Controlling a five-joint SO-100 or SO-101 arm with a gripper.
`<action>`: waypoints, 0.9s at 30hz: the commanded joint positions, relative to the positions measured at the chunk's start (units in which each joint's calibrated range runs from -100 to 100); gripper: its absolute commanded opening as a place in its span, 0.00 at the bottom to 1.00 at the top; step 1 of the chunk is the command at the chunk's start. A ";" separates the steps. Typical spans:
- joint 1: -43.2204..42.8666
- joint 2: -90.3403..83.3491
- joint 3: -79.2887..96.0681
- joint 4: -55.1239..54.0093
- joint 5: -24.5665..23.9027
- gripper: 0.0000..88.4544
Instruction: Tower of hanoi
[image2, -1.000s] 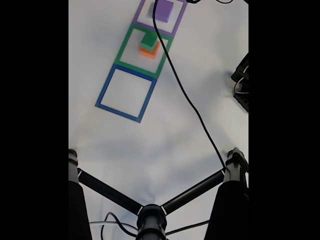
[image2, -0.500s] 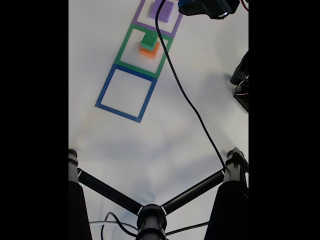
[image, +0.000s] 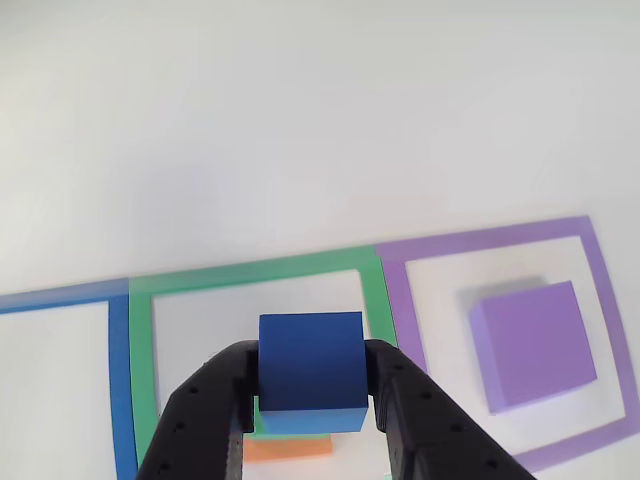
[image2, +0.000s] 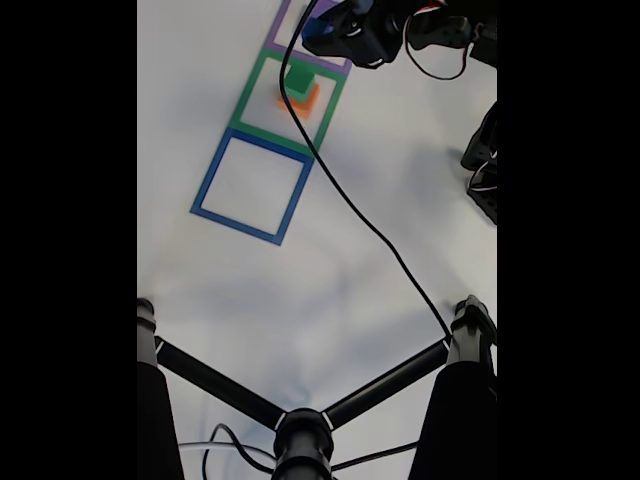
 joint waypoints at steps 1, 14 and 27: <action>0.92 1.23 6.34 -14.33 0.39 0.03; -0.53 5.96 19.88 -35.70 0.39 0.03; -2.36 13.81 22.33 -46.46 0.39 0.04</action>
